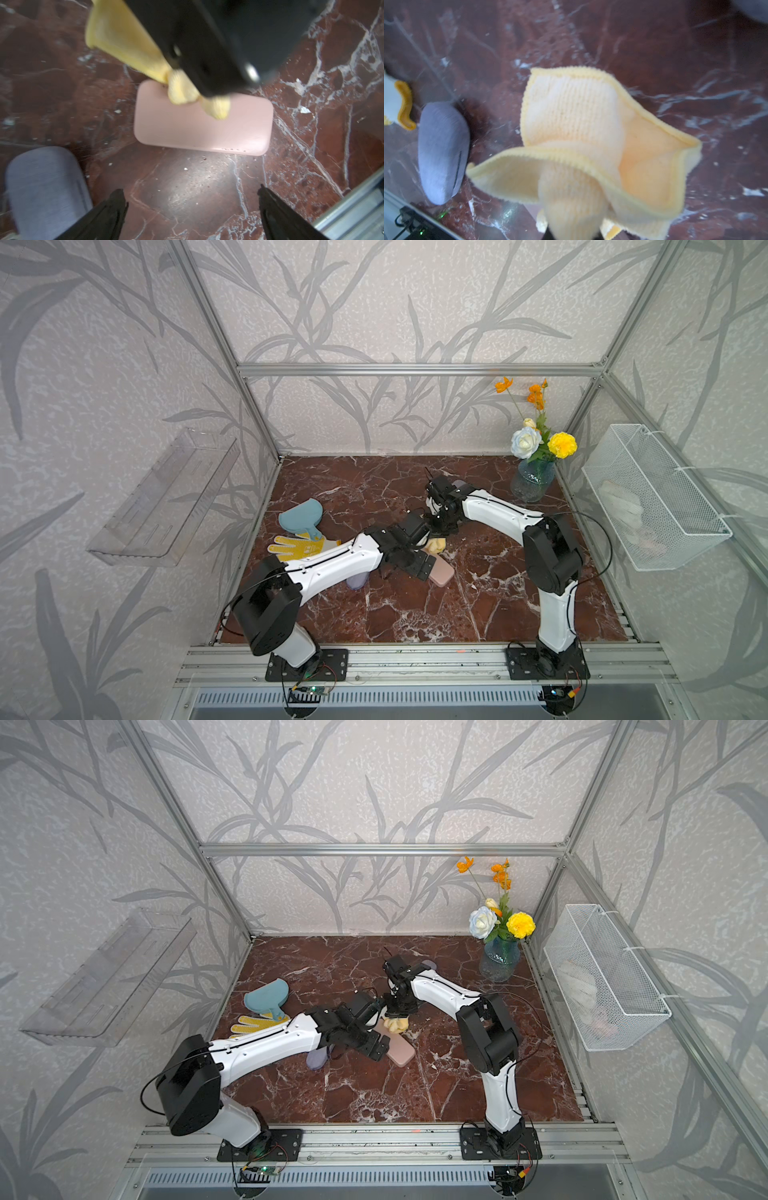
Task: Wipe the eyeglass case
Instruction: Adjust the eyeglass case at the center of the board.
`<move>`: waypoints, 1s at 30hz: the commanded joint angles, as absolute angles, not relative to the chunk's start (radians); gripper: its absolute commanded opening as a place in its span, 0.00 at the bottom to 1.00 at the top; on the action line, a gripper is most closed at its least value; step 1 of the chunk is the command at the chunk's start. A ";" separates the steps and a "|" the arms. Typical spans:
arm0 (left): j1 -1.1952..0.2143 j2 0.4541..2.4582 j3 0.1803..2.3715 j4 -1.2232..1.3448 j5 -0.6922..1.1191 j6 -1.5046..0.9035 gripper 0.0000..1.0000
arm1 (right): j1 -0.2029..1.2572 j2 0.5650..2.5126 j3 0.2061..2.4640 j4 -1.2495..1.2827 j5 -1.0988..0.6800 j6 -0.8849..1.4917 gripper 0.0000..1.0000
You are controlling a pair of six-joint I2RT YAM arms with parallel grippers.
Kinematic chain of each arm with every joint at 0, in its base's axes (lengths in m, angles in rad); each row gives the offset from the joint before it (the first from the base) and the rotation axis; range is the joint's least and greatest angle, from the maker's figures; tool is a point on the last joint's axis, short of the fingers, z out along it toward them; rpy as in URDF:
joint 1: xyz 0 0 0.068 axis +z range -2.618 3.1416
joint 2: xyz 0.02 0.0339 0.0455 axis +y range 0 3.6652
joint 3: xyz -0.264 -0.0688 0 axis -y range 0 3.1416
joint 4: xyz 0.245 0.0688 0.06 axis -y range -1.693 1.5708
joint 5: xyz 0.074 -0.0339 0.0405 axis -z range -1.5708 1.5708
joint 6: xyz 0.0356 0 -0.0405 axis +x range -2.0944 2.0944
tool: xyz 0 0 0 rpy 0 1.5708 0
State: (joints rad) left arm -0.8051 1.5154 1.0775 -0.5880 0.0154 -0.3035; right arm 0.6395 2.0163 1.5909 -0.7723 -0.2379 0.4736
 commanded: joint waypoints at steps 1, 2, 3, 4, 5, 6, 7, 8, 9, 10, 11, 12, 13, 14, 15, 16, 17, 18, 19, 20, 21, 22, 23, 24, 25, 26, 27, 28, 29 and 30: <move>-0.748 1.490 1.025 -0.560 -0.057 -0.312 1.00 | 0.615 1.941 1.593 -0.873 -0.232 0.421 0.00; -0.736 1.492 1.019 -0.542 -0.044 -0.323 1.00 | 0.599 1.910 1.573 -0.876 -0.215 0.425 0.00; -0.725 1.502 1.018 -0.526 -0.027 -0.328 1.00 | 0.580 1.867 1.547 -0.882 -0.200 0.429 0.00; -0.717 1.512 1.017 -0.512 -0.015 -0.328 1.00 | 0.561 1.828 1.522 -0.892 -0.186 0.431 0.00; -0.712 1.523 1.018 -0.502 -0.009 -0.322 1.00 | 0.546 1.795 1.500 -0.907 -0.170 0.431 0.00; -0.708 1.538 1.023 -0.495 0.003 -0.306 1.00 | 0.531 1.760 1.471 -0.923 -0.151 0.430 0.00; -0.705 1.551 1.026 -0.486 0.017 -0.288 1.00 | 0.521 1.727 1.438 -0.935 -0.140 0.432 0.00; -0.703 1.561 1.025 -0.474 0.027 -0.277 1.00 | 0.516 1.713 1.406 -0.943 -0.142 0.434 0.00; -0.700 1.571 1.020 -0.459 0.033 -0.275 0.99 | 0.512 1.670 1.367 -0.953 -0.149 0.438 0.00; -0.694 1.581 1.015 -0.440 0.047 -0.276 0.99 | 0.512 1.652 1.327 -0.962 -0.153 0.444 0.00; -0.689 1.590 1.009 -0.424 0.064 -0.282 0.98 | 0.512 1.635 1.292 -0.960 -0.157 0.459 0.00; -0.686 1.600 1.003 -0.401 0.080 -0.292 0.98 | 0.512 1.615 1.235 -0.938 -0.168 0.482 0.00; -0.685 1.615 1.001 -0.377 0.100 -0.306 0.97 | 0.512 1.595 1.187 -0.909 -0.173 0.511 0.00; -0.685 1.631 1.003 -0.362 0.115 -0.316 0.97 | 0.512 1.583 1.150 -0.880 -0.174 0.535 0.00; -0.685 1.649 1.007 -0.349 0.129 -0.330 0.97 | 0.511 1.576 1.117 -0.847 -0.186 0.560 0.00; -0.684 1.670 1.012 -0.341 0.140 -0.343 0.97 | 0.510 1.580 1.099 -0.818 -0.203 0.577 0.00; -0.685 1.685 1.014 -0.337 0.144 -0.353 0.97 | 0.511 1.591 1.092 -0.801 -0.221 0.588 0.00; -0.685 1.698 1.013 -0.331 0.150 -0.363 0.97 | 0.512 1.607 1.088 -0.782 -0.235 0.597 0.00; -0.685 1.705 1.003 -0.319 0.159 -0.371 0.97 | 0.511 1.623 1.084 -0.763 -0.245 0.604 0.00; -0.686 1.706 0.989 -0.302 0.167 -0.380 0.97 | 0.511 1.636 1.081 -0.749 -0.245 0.610 0.00; -0.686 1.705 0.977 -0.287 0.180 -0.386 0.97 | 0.508 1.648 1.082 -0.736 -0.246 0.611 0.00; -0.686 1.702 0.966 -0.281 0.194 -0.394 0.97 | 0.504 1.662 1.085 -0.729 -0.248 0.606 0.00; -0.686 1.697 0.958 -0.274 0.210 -0.403 0.96 | 0.497 1.675 1.092 -0.726 -0.247 0.598 0.00; -0.689 1.690 0.948 -0.259 0.229 -0.414 0.96 | 0.493 1.681 1.101 -0.728 -0.248 0.591 0.00; -0.693 1.682 0.932 -0.232 0.267 -0.422 0.96 | 0.484 1.691 1.111 -0.732 -0.249 0.579 0.00; -0.701 1.674 0.920 -0.203 0.303 -0.438 0.95 | 0.477 1.698 1.124 -0.737 -0.244 0.566 0.00; -0.712 1.670 0.915 -0.194 0.320 -0.453 0.95 | 0.472 1.701 1.137 -0.744 -0.240 0.555 0.00; -0.729 1.664 0.917 -0.199 0.332 -0.460 0.95 | 0.464 1.701 1.151 -0.754 -0.234 0.542 0.00; -0.751 1.657 0.922 -0.217 0.331 -0.459 0.95 | 0.456 1.701 1.163 -0.765 -0.229 0.528 0.00; -0.772 1.645 0.927 -0.235 0.321 -0.457 0.95 | 0.450 1.701 1.173 -0.773 -0.226 0.519 0.00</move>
